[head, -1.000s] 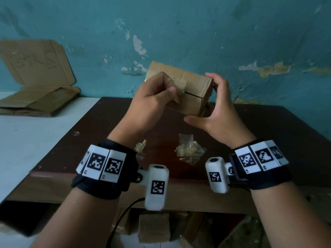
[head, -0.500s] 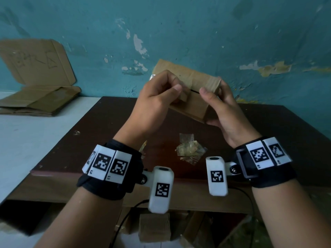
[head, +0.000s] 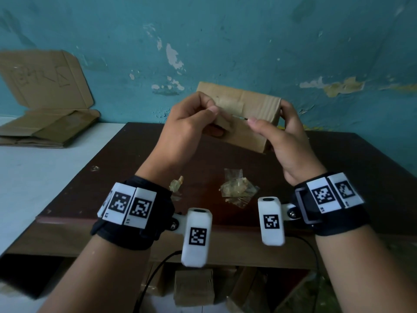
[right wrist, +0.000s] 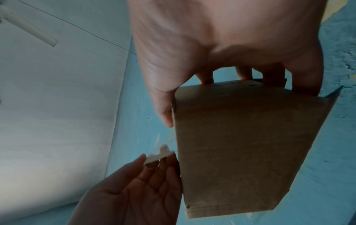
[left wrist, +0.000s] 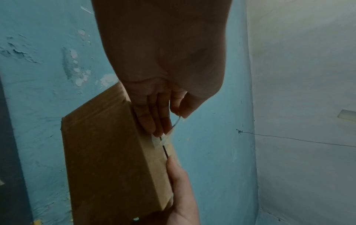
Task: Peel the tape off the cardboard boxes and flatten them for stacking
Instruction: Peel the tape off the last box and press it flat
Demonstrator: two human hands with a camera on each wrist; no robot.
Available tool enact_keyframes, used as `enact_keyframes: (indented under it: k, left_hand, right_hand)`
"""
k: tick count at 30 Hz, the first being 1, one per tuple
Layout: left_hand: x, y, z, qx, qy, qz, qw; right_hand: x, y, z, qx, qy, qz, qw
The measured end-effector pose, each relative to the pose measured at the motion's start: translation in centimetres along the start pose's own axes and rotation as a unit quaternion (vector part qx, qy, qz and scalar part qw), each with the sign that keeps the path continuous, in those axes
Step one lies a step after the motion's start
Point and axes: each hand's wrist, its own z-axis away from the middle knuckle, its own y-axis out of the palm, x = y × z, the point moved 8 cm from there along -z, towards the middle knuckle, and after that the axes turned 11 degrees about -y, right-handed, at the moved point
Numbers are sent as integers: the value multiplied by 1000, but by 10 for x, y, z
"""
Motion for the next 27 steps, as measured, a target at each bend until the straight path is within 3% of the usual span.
enact_keyframes:
  k: [13, 24, 27]
  left_hand:
    - [8, -21, 2, -71, -49, 43, 995]
    - [16, -38, 0, -139, -68, -30, 987]
    - [16, -47, 0, -182, -48, -120, 975]
  right_hand:
    - [-2, -7, -4, 16, -1, 15, 1000]
    - [-10, -7, -2, 39, 7, 32, 999]
    - [-12, -7, -2, 46, 9, 29, 998]
